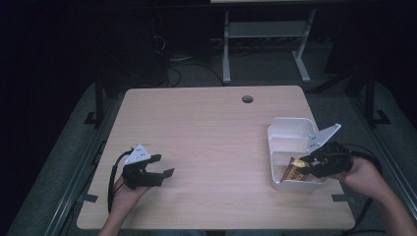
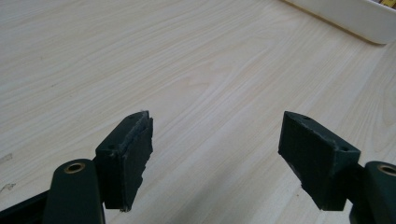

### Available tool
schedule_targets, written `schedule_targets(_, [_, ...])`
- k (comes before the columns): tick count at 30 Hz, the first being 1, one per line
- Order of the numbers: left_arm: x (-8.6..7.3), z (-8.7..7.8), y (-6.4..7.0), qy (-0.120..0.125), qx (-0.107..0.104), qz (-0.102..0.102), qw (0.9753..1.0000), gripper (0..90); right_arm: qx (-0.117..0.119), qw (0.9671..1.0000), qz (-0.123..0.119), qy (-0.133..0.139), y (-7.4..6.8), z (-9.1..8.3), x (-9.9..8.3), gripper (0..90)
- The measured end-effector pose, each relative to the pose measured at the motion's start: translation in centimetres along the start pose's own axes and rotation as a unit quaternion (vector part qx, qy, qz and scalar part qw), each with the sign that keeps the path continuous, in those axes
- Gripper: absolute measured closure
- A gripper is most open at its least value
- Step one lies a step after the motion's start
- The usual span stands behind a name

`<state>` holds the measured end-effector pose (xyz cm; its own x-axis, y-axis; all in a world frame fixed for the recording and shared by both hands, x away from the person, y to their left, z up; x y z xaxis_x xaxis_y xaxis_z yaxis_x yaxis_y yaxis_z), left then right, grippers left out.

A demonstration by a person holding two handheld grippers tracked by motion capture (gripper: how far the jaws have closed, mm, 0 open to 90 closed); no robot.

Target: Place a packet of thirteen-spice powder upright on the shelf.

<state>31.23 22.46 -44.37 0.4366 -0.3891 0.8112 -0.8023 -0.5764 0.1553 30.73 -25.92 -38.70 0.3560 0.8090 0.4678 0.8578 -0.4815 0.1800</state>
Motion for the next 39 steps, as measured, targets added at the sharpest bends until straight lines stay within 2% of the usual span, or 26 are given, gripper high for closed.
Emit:
schedule_targets(17, [0.0,0.0,0.0,0.001,0.001,-0.001,1.0000,25.4,-0.008,0.9998,0.014,-0.008,-0.1,-0.1,-1.2,60.8])
schedule_targets(26, [0.0,0.0,-0.1,0.002,0.000,-0.003,1.0000,25.4,-0.009,0.9996,0.011,-0.023,-0.2,0.1,-1.3,62.0])
schedule_targets(33, [-0.1,-0.1,-0.2,0.002,0.001,-0.003,1.0000,25.4,-0.017,0.9991,-0.002,-0.040,-0.1,0.0,-1.1,63.9])
schedule_targets(39, [-0.1,-0.1,-0.3,0.002,0.002,-0.003,1.0000,25.4,-0.035,0.9972,-0.022,-0.063,0.0,-0.1,-0.9,64.2])
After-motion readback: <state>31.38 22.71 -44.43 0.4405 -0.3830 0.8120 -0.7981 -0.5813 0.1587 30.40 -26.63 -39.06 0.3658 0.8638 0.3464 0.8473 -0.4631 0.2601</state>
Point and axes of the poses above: each handheld gripper's, and its own axes: z roughly forward along the jaws, x roughly out of its top, y roughly to its right, the point moved 4 cm from there along z, roughly forward along the jaws, and after that the axes turned 9 degrees about -x, right-handed, at the moved point
